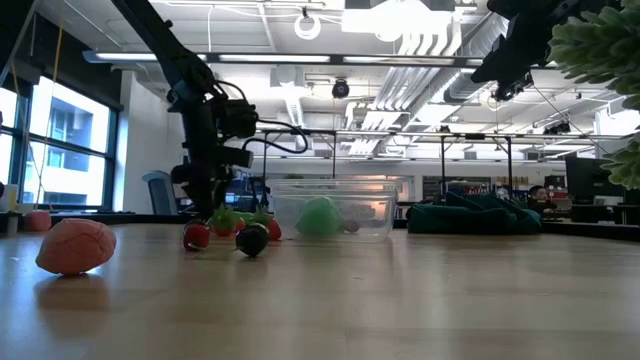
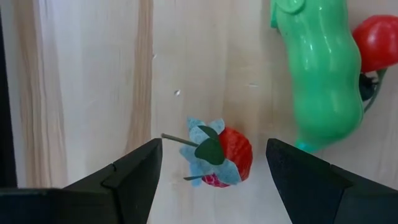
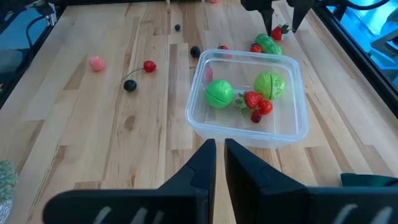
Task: Pick and placing Produce into tupperware
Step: Put the red strawberry into the transparent bin
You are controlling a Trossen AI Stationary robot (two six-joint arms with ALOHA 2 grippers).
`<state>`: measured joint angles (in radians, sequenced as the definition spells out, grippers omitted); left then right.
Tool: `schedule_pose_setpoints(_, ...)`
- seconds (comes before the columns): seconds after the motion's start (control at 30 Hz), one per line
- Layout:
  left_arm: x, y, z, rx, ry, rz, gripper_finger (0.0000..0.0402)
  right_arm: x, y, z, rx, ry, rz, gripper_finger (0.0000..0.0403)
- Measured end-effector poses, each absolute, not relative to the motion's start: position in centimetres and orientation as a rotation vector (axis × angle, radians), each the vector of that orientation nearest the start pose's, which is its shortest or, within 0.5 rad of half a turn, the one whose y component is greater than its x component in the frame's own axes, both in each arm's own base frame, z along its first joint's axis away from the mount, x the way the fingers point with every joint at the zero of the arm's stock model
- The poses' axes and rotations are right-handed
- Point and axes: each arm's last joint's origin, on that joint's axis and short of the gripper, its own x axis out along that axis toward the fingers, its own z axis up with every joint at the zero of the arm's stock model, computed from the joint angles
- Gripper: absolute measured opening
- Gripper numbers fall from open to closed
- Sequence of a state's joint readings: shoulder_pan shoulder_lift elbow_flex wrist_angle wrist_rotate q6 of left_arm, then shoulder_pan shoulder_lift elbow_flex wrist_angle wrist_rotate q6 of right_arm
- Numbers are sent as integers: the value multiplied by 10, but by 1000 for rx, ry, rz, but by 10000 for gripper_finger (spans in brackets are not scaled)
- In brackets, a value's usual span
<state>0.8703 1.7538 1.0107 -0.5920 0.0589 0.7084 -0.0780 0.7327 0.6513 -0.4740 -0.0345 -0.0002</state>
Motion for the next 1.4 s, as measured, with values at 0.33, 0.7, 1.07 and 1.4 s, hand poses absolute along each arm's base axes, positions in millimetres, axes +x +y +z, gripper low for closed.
schedule_pose_setpoints(0.33, 201, 236, 147, -207, 1352, 359, 276, 155, -11, 269, 31, 555, -42, 24)
schedule_pose_setpoints(0.7, 200, 236, 147, -385, 1325, 529, 276, 155, -11, 269, 31, 555, -42, 24)
schedule_pose_setpoints(1.07, 204, 240, 135, -400, 1326, 531, 275, 155, -11, 269, 31, 555, -42, 24)
schedule_pose_setpoints(1.4, 205, 243, 136, -396, 1315, 531, 275, 155, -11, 269, 31, 555, -42, 24)
